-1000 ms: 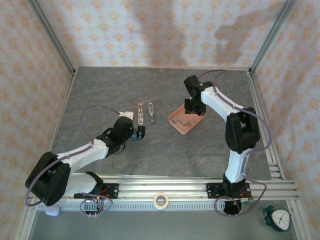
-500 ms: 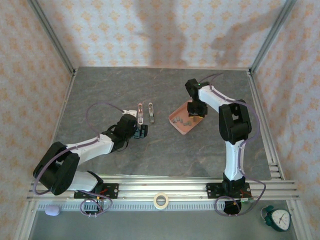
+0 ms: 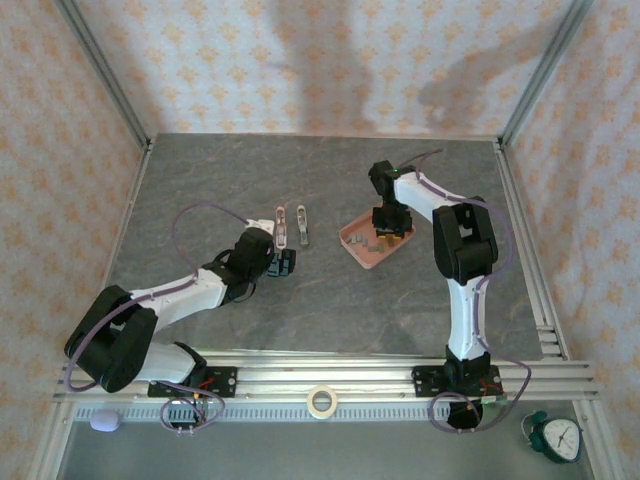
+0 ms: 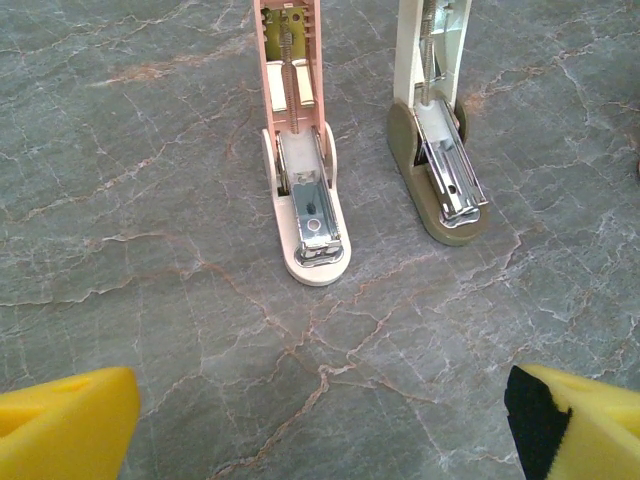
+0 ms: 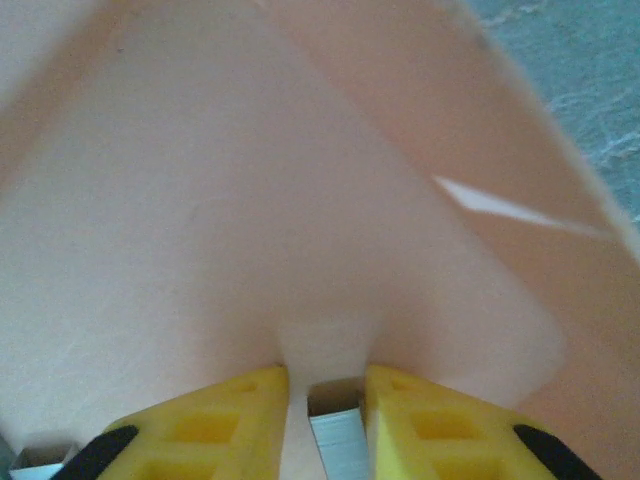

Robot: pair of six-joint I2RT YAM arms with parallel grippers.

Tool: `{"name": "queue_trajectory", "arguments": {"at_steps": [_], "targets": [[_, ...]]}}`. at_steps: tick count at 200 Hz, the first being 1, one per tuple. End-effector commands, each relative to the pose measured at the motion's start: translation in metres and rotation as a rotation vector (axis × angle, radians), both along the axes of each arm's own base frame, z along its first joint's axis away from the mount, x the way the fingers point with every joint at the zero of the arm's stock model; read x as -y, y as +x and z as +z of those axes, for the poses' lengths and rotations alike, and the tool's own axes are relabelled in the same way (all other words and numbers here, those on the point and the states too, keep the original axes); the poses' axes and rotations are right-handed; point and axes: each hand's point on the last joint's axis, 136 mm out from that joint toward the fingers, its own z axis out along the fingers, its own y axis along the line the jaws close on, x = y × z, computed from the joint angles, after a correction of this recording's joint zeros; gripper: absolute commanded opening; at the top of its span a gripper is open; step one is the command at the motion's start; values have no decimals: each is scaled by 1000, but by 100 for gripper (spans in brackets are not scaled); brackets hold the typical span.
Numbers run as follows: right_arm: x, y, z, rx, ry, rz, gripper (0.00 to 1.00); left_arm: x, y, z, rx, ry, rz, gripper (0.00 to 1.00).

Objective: Load the staples into the stapler

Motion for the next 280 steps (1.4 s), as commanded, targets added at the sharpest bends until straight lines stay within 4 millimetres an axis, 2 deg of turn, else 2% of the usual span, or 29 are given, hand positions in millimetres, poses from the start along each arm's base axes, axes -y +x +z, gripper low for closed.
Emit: {"name": "queue_trajectory", "arguments": {"at_steps": [1,35,85,130,151,172,202,252,280], "targets": [[-3,-1,-9,-27,12,-6,23,-5,7,12,48,12,14,95],[-7,7,1,18,33,-3,18,-7,6,14,52,15,17,95],[-9,15,40,122,63,0,16,-9,2,23,70,0,23,95],[-10,-2,69,172,66,7,16,-12,-4,29,85,-28,30,95],[-18,-14,82,195,78,19,16,-12,-6,31,89,-38,32,95],[-34,-29,93,218,86,45,16,-14,-10,31,88,-56,41,95],[-74,-54,96,229,127,100,16,-18,-17,26,75,-83,69,96],[-139,-91,81,201,190,175,16,-35,-33,18,56,-81,124,97],[-165,-107,65,178,195,208,16,-42,-39,17,68,-103,152,98]]}}
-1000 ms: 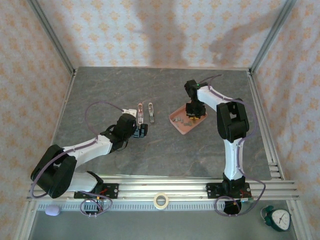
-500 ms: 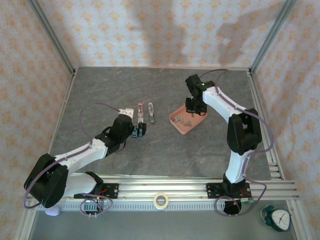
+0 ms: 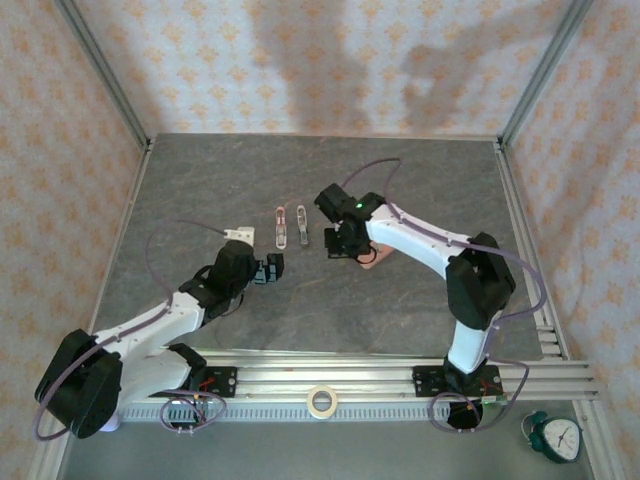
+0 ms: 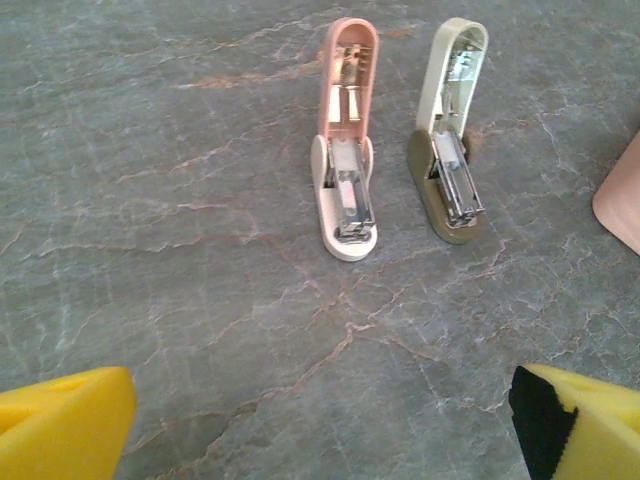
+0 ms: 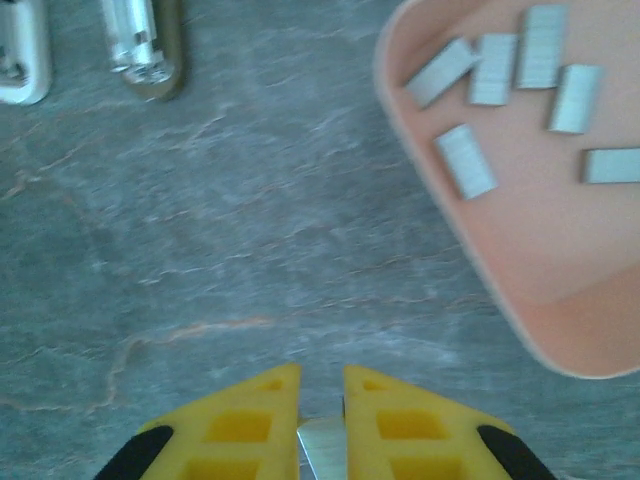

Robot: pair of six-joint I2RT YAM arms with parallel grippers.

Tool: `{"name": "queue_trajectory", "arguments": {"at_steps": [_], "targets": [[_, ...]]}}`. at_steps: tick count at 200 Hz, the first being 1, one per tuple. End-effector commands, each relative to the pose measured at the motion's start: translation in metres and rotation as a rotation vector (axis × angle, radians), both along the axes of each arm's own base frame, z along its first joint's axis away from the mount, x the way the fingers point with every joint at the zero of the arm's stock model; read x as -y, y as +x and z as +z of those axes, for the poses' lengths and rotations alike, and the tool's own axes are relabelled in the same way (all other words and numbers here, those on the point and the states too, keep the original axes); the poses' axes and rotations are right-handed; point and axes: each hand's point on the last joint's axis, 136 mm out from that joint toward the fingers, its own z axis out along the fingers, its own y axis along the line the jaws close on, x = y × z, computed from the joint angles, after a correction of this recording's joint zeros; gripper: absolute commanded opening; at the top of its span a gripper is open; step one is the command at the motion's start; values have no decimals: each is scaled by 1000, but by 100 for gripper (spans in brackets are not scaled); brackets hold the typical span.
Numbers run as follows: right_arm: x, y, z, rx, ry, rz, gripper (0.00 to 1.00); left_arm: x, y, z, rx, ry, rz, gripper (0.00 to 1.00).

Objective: Load the staples into the stapler

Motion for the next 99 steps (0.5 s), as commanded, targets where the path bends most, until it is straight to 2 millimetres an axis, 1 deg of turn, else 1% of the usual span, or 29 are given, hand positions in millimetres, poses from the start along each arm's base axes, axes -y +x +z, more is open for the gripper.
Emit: {"name": "queue_trajectory", "arguments": {"at_steps": [1,48,73,99], "targets": [[-18,-6,-16,-12,2,-21,16,-14,-9,-7,-13,2,58,98],[-45,-19,-48,-52,-17,17,16,-20,-13,-3,6,-1,69,97],[-49,-20,-63,-72,-29,23,16,-22,-14,-2,7,6,71,98],[-48,-19,-70,-73,-46,28,16,-22,-15,-2,10,4,68,97]]}}
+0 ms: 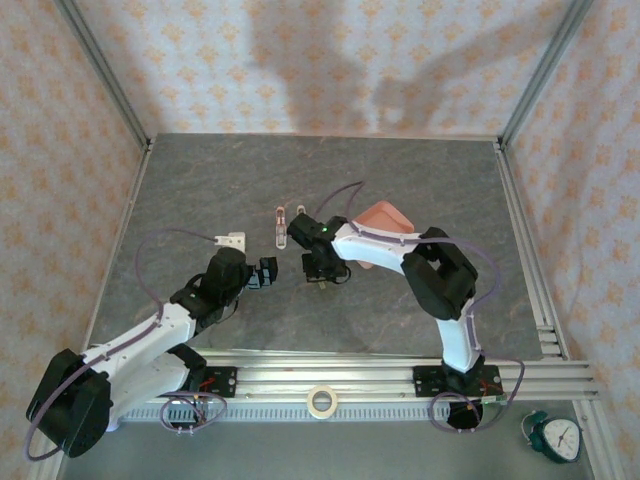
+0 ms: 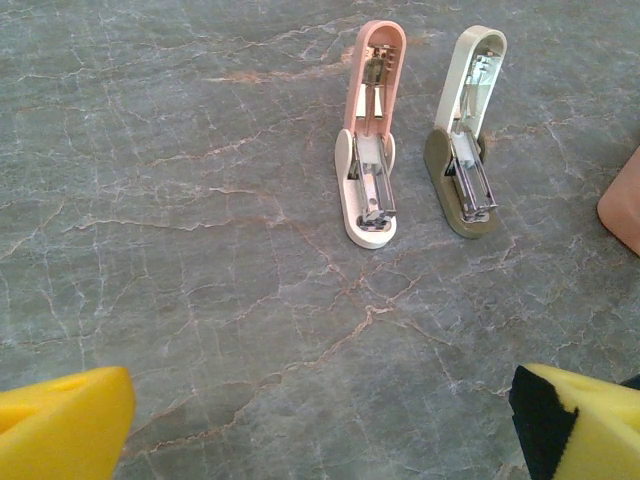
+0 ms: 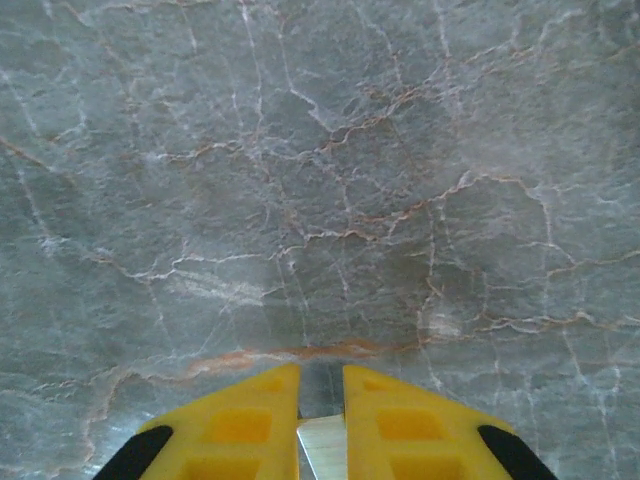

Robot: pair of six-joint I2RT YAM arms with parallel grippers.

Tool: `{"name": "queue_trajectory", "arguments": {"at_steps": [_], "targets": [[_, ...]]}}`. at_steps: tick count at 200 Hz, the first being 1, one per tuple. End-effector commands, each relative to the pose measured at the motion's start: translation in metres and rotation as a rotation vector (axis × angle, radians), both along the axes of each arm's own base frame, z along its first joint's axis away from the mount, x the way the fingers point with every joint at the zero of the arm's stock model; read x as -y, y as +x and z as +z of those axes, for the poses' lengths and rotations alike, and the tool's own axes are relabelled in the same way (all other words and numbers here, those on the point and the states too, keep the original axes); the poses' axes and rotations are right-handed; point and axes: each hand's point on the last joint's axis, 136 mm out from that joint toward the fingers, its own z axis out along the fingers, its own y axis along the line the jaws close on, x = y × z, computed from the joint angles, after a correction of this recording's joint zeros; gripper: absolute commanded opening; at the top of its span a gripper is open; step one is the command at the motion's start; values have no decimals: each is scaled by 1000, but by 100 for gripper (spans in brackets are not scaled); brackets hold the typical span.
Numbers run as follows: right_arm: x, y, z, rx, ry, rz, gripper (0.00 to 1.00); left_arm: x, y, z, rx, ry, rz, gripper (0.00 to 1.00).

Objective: Load the staples into the stapler

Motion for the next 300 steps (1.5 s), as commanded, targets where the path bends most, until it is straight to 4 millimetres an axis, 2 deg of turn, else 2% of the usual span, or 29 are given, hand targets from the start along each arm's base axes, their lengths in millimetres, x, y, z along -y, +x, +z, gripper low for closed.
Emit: {"name": "queue_trajectory", "arguments": {"at_steps": [1,22,55,95,141,176,205,226,253,278,300], "targets": [[-6,8,2,28,5,-13,17,-11,-4,-5,-8,27,38,98],[-6,10,-1,24,-5,-5,20,-10,-4,-6,-9,24,29,97],[-2,17,4,41,-16,-6,37,-10,-4,-5,-10,28,27,97],[11,29,8,49,-14,-29,45,-8,-2,0,1,27,18,97],[46,48,11,60,-27,-89,48,-8,-2,2,6,28,18,97],[83,59,10,67,-89,-124,49,-9,-2,0,1,29,22,97],[102,63,23,97,-138,-127,49,-9,-4,-3,-14,17,28,97],[95,57,34,91,-91,-118,48,-6,-7,-7,-31,-7,23,97],[68,36,41,64,-28,-68,47,-7,-12,-12,-87,-56,62,96],[42,12,33,18,-28,1,43,0,-23,-20,-164,-89,34,97],[26,-4,22,-27,-32,46,37,3,-37,-28,-243,-134,34,100]]}}
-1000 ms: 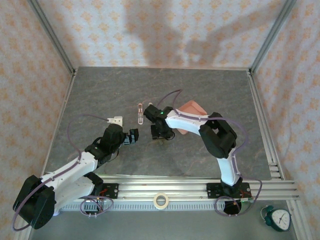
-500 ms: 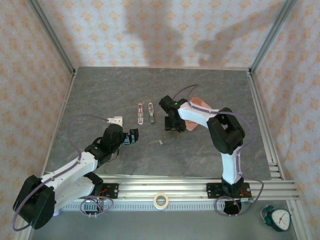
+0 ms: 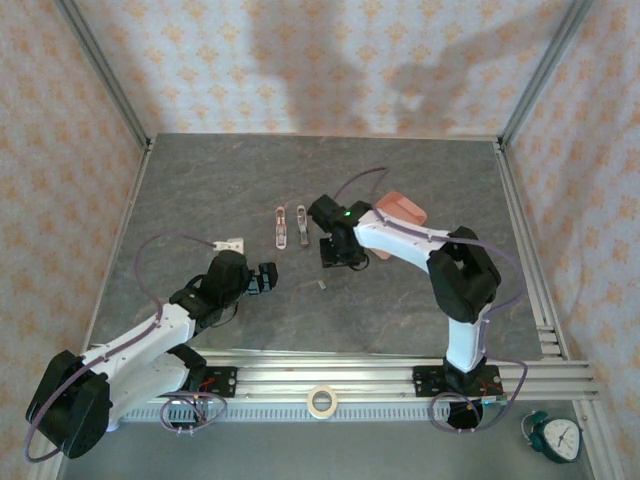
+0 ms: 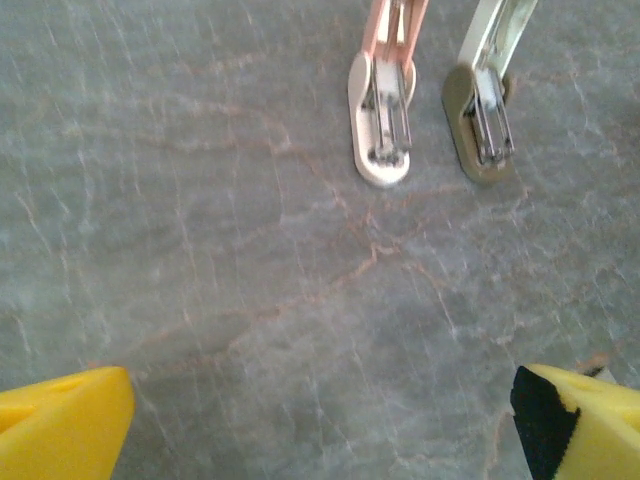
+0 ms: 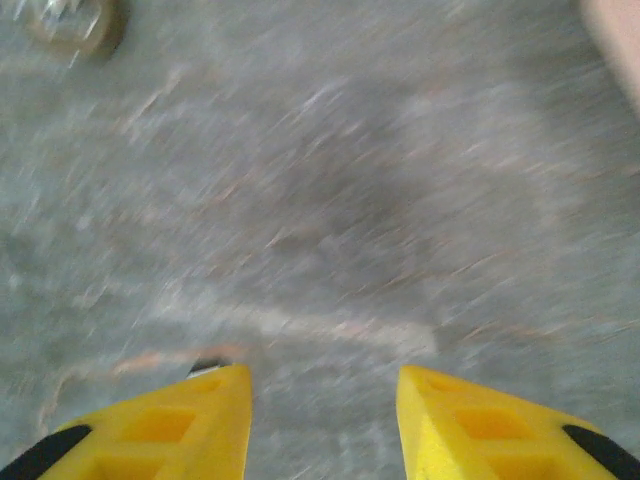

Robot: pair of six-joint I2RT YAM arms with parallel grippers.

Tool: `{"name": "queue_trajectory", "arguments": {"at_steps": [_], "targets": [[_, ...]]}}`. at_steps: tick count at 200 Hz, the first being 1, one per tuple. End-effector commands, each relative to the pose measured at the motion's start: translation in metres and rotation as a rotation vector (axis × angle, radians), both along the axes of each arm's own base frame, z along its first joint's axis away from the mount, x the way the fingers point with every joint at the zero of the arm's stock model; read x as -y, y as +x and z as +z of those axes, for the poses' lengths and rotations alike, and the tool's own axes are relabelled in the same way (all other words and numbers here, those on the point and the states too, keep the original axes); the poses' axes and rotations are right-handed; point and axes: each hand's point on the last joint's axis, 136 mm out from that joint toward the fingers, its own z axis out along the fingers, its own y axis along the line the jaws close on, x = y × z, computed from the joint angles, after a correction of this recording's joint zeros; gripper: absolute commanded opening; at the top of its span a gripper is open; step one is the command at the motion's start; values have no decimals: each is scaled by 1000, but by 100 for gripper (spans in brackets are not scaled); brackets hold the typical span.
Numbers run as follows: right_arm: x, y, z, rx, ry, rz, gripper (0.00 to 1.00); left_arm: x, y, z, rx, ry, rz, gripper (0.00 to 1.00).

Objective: Load the staples into the stapler

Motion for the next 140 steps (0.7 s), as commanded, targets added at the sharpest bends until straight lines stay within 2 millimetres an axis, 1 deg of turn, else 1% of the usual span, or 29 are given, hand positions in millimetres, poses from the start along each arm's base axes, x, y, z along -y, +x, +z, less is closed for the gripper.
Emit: {"name": "queue_trajectory", "arguments": {"at_steps": [1,20,66,90,140], "targets": [[-11,-22,-11,-78,-26,36,37,2,-17,-6,-104,-64,13,100],[-17,-29,-18,-96,-39,62,34,1,-28,-11,-145,-94,22,100],[-22,-29,-25,-107,-57,98,32,-5,-44,-20,-140,-163,66,99],[-27,-26,-26,-104,-51,109,30,-10,-47,-21,-113,-179,88,98],[-33,-23,-28,-108,-53,124,29,-16,-49,-21,-90,-172,106,97]]}}
